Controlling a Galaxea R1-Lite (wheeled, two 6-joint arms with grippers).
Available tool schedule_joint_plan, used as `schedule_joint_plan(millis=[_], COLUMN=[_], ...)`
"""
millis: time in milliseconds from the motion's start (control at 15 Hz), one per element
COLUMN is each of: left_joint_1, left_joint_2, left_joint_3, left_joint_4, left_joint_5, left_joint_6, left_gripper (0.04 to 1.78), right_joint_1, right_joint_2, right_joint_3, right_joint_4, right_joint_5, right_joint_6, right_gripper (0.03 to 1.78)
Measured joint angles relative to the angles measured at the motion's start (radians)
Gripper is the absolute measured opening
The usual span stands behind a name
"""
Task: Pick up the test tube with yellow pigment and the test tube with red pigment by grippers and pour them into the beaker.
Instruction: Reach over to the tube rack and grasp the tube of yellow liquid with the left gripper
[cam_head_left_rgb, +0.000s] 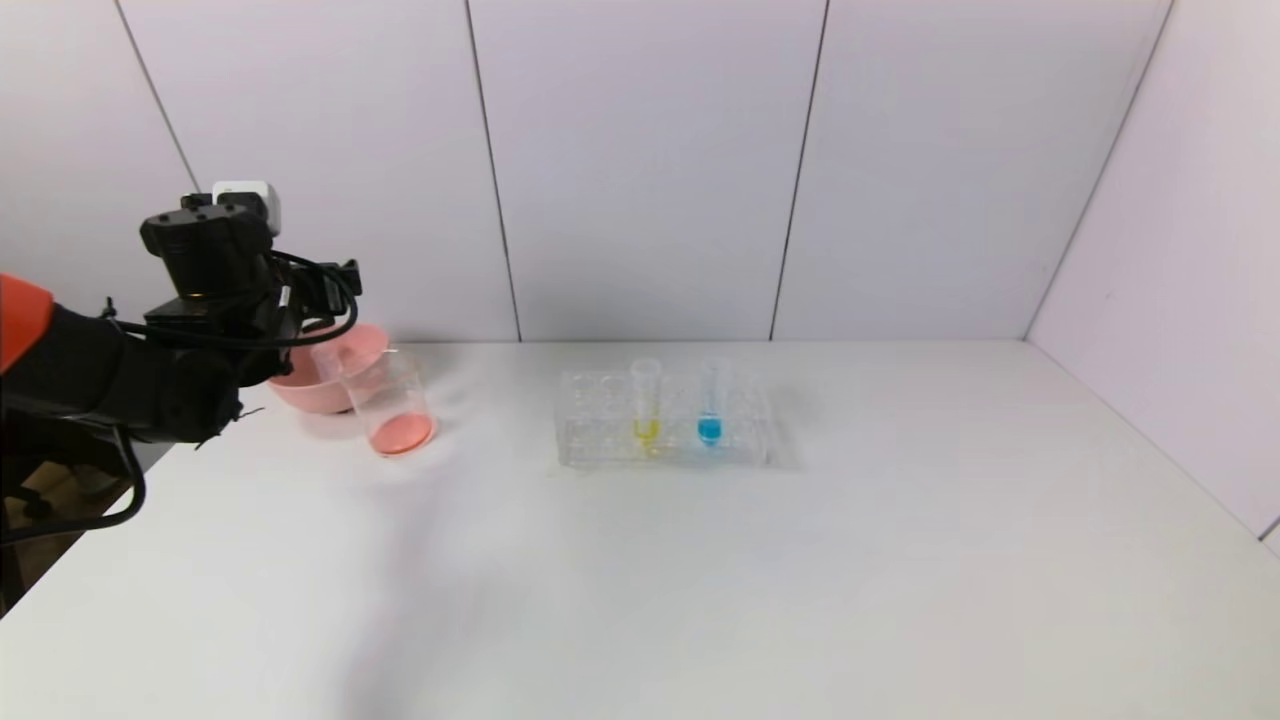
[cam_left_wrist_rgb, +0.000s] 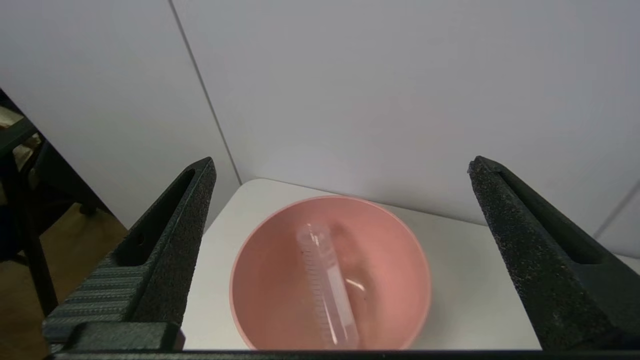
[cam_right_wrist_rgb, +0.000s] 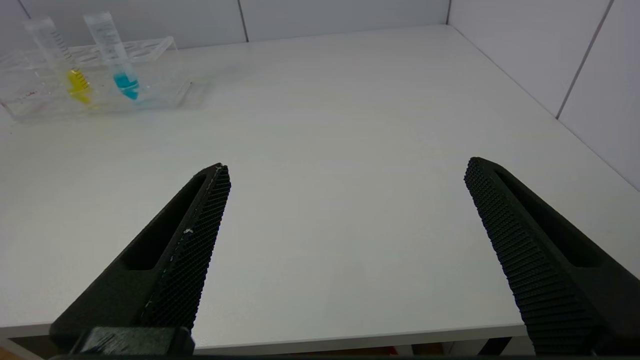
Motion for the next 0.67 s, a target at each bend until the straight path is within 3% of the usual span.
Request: schedule_joint_plan(millis=[333,467,667], left_joint_1=[-0.084,-0.188,-0.42], left_joint_2=[-0.361,-0.483,-0.587], left_joint_3=[0.28,0.38,0.474], left_joint_4=[0.271,0.381,0.423], left_joint_5=[-0.282,-0.385,-0.386], left_joint_6=[-0.009,-0.007,-0.018], left_gripper=[1.76,1.76,1.76], right_joint_1=[0.0,0.0,0.0], right_joint_2=[0.0,0.0,0.0], right_joint_3=[0.0,0.0,0.0], right_joint_4=[0.0,0.0,0.0], right_joint_5=[0.0,0.0,0.0], right_joint_6=[0.0,0.0,0.0], right_gripper=[1.71,1.71,1.71])
